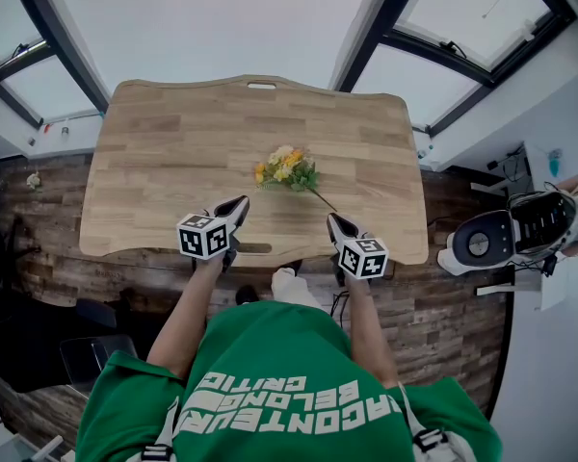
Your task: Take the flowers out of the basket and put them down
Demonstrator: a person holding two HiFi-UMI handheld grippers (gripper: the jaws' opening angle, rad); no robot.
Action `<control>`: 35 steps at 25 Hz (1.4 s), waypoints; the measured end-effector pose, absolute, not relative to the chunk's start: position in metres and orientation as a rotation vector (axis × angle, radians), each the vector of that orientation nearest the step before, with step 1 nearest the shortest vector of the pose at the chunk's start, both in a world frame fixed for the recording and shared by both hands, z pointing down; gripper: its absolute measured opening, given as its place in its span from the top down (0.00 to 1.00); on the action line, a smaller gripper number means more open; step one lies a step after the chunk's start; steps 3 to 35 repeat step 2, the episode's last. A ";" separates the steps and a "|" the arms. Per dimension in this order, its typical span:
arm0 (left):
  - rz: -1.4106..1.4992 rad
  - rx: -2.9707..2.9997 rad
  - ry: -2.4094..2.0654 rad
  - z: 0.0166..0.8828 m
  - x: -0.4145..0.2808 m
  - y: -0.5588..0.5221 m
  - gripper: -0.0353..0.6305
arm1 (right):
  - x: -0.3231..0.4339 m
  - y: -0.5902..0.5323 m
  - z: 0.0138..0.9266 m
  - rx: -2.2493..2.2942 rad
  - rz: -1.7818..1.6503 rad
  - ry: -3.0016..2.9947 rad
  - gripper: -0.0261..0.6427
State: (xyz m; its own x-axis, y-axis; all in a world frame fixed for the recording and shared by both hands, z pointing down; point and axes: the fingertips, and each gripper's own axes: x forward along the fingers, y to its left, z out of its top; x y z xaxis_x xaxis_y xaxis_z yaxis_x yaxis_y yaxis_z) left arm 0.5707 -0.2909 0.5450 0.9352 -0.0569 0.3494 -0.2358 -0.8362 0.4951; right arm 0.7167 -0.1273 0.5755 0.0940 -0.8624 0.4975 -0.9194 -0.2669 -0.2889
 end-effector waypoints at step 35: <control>0.433 2.536 -0.212 0.546 0.570 -0.292 0.93 | 0.717 -0.128 0.576 2.251 0.907 -1.840 0.95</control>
